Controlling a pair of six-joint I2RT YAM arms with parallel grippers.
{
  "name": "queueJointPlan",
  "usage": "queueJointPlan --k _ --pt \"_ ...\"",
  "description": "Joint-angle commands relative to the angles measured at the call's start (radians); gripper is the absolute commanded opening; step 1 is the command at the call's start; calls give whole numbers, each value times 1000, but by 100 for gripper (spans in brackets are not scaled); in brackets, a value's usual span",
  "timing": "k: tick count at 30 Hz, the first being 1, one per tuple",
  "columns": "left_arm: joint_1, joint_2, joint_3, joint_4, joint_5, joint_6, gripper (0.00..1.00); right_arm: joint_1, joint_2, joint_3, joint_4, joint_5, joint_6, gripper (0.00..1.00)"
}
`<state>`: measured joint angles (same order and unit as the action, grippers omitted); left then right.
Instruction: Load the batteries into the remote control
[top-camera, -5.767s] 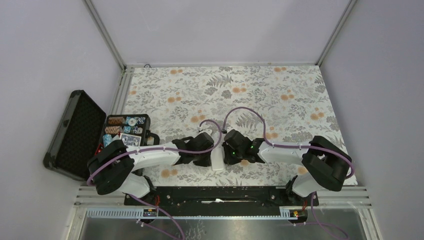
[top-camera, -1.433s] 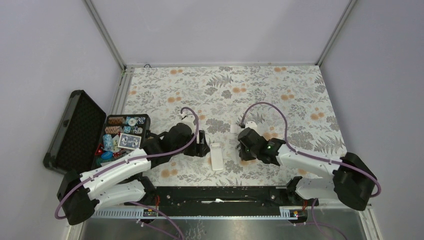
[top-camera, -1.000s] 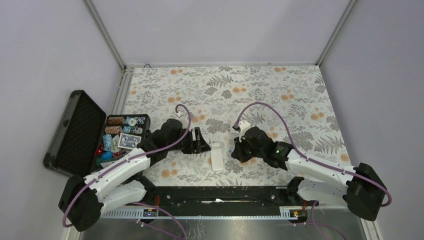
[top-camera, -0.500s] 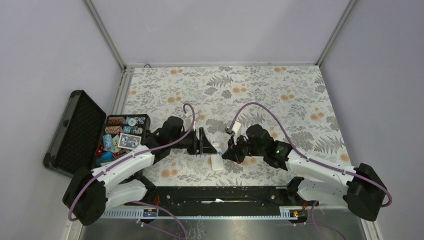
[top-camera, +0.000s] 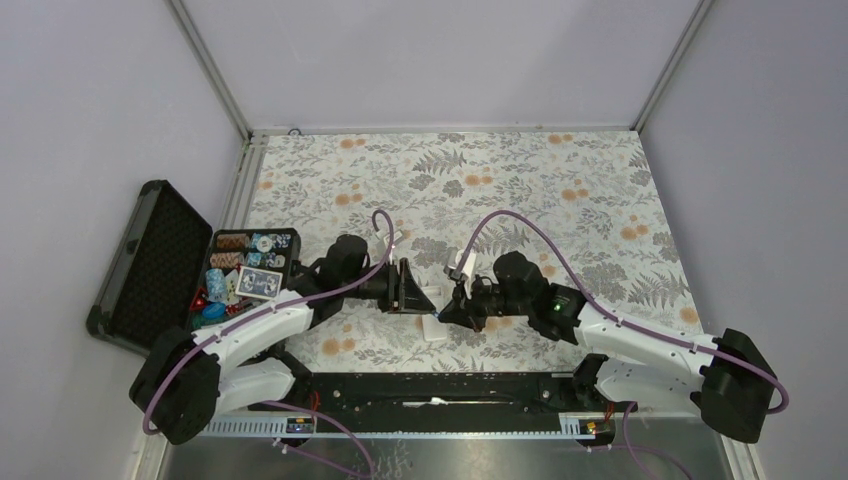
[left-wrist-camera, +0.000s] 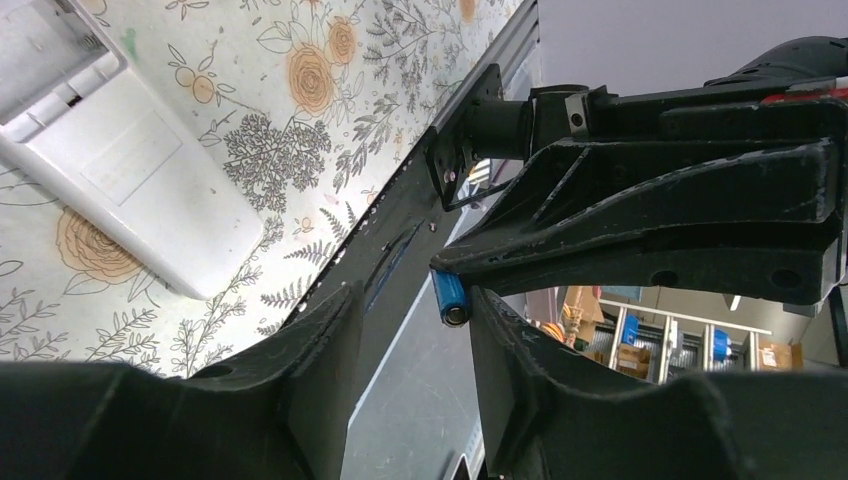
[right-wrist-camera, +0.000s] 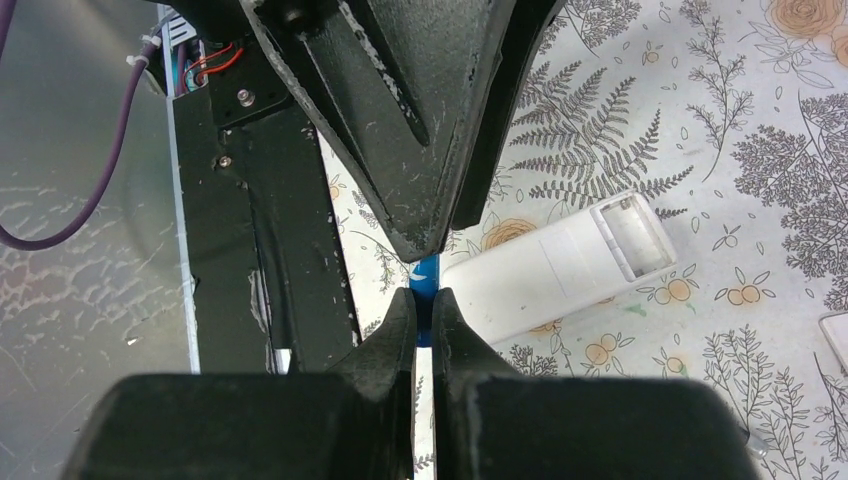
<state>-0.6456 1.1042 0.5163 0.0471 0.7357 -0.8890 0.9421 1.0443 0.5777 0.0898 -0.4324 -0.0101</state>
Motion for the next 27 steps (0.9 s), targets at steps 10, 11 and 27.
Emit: queueJointPlan --k 10,11,27 --pt "8 12 -20 103 70 -34 36 46 17 34 49 39 -58 0" --pt "8 13 -22 109 75 -38 35 49 17 34 52 45 -56 0" --pt "8 16 -36 141 100 -53 17 62 18 29 77 96 -49 0"
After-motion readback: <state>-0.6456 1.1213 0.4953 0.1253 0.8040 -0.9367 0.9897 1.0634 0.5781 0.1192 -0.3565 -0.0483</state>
